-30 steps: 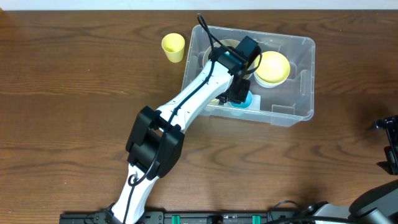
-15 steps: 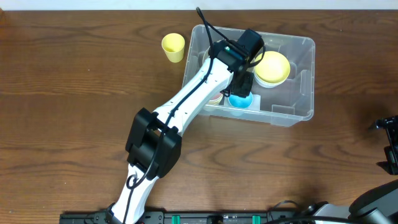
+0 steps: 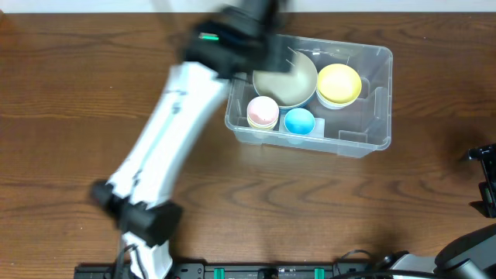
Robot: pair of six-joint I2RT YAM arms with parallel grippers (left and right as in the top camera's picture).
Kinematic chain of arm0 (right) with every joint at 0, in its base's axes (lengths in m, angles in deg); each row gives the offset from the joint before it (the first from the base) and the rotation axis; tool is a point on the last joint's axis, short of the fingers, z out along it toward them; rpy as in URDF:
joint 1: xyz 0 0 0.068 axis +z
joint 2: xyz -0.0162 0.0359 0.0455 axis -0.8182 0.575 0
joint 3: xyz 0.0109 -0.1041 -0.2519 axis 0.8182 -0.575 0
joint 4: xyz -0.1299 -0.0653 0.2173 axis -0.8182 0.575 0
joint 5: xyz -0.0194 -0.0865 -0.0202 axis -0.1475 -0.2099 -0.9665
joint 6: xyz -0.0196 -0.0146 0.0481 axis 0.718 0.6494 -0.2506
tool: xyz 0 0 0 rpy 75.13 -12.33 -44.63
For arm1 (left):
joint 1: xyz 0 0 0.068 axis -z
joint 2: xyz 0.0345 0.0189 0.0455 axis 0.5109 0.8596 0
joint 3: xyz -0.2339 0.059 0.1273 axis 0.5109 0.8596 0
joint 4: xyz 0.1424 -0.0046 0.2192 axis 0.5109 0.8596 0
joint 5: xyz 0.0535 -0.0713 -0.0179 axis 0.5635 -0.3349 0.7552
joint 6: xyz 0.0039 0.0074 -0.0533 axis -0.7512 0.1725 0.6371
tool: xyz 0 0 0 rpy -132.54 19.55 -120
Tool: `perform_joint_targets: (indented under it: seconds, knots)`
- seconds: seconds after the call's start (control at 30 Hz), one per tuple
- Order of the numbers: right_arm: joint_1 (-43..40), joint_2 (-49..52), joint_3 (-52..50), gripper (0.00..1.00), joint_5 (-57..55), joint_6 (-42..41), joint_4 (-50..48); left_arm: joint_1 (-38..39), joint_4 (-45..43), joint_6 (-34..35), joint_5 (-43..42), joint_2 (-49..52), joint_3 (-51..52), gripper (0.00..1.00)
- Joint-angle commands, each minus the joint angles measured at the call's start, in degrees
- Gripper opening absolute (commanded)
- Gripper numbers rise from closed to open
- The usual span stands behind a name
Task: Pack container
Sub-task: 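Move the left gripper back to the remaining yellow cup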
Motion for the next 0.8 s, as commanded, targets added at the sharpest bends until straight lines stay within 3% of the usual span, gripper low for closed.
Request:
perform_joint_targets:
  seconds: [0.0, 0.1, 0.27, 0.77]
  knots:
    - [-0.2, -0.9, 0.1, 0.99, 0.2, -0.8, 0.0, -8.3, 0.4, -0.2, 3.5, -3.1, -1.1, 0.91]
    - [-0.2, -0.9, 0.1, 0.99, 0.2, -0.8, 0.0, -16.7, 0.8, 2.5, 3.2, -2.3, -0.5, 0.92]
    - [-0.2, -0.9, 0.1, 0.99, 0.2, -0.8, 0.0, -24.3, 2.9, 2.0, -0.5, 3.6, 0.7, 0.95]
    - [-0.2, -0.9, 0.1, 0.99, 0.2, -0.8, 0.0, -25.0, -0.1, 1.8, -2.0, 19.6, 0.7, 0.95]
